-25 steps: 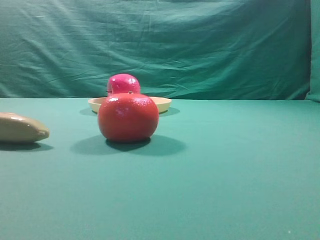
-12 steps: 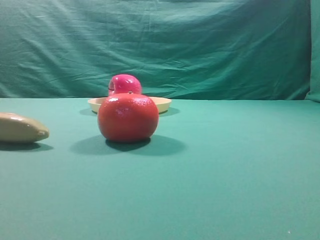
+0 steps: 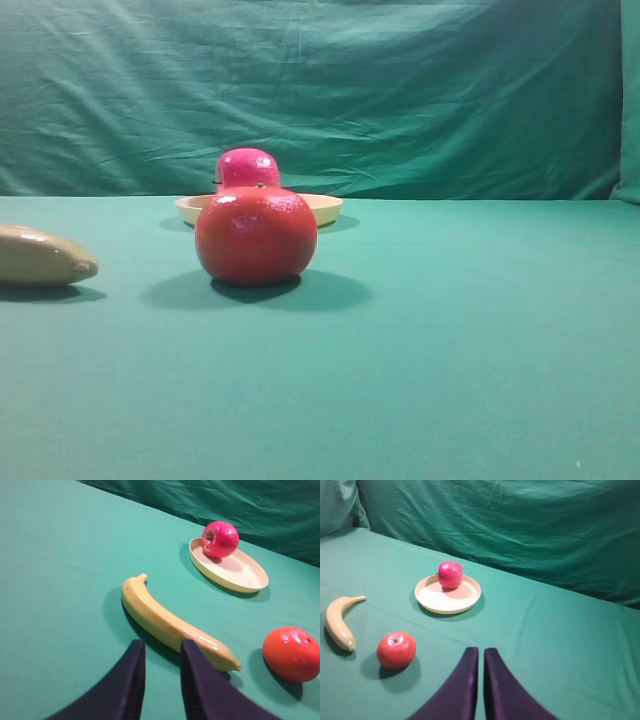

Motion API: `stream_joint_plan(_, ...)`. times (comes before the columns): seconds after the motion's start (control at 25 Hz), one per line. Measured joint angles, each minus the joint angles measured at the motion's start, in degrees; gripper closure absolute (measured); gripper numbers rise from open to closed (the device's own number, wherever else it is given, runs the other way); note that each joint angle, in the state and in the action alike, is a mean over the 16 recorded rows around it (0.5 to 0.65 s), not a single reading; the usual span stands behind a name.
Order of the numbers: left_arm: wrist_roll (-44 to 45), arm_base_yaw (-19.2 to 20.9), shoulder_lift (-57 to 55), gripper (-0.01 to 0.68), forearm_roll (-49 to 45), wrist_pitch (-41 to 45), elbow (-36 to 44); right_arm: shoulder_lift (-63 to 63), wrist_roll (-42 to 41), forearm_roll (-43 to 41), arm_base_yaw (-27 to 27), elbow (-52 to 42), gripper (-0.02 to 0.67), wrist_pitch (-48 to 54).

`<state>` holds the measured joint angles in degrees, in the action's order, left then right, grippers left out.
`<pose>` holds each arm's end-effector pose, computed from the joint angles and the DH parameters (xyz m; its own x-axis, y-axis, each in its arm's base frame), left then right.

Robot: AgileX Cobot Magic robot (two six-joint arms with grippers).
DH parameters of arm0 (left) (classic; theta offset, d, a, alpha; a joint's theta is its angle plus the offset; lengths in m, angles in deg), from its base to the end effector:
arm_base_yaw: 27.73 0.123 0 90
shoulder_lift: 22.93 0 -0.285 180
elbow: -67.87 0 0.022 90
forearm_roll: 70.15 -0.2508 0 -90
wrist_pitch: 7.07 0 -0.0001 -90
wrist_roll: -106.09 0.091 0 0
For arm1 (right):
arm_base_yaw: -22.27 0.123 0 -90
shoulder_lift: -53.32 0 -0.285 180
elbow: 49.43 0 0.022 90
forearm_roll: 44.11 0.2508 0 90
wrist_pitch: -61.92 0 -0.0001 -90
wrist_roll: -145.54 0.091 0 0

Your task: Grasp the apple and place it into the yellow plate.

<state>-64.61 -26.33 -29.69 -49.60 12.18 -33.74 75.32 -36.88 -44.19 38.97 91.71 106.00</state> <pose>0.0532 -0.0093 0.1789 -0.2413 -0.1817 -0.9533 0.0464 0.9790 -0.1983 0.0307 0.0091 0.3475 -0.2343 -0.1154 -0.9653 -0.2969 0.9540 -0.0420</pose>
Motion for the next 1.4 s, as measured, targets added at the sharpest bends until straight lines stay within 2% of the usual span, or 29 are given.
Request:
stream_joint_plan(0.36, 0.00, 0.00, 0.00, 0.516, 0.00, 0.00, 0.00, -8.20, 0.23, -0.43, -9.73, -14.82, 0.649, -9.54)
stream_joint_plan(0.6, 0.00, 0.00, 0.00, 0.516, 0.00, 0.00, 0.00, -12.77, 0.35, -0.29, -13.92, -26.29, 0.649, -15.82)
stream_joint_plan(0.96, 0.00, 0.00, 0.00, 0.516, 0.00, 0.00, 0.00, -14.88, 0.71, 0.26, -15.64, -37.48, 0.649, -22.06)
stream_joint_plan(1.4, 0.00, 0.00, 0.00, 0.516, 0.00, 0.00, 0.00, -14.90, 0.97, 0.66, -15.69, -39.92, 0.649, -23.17)
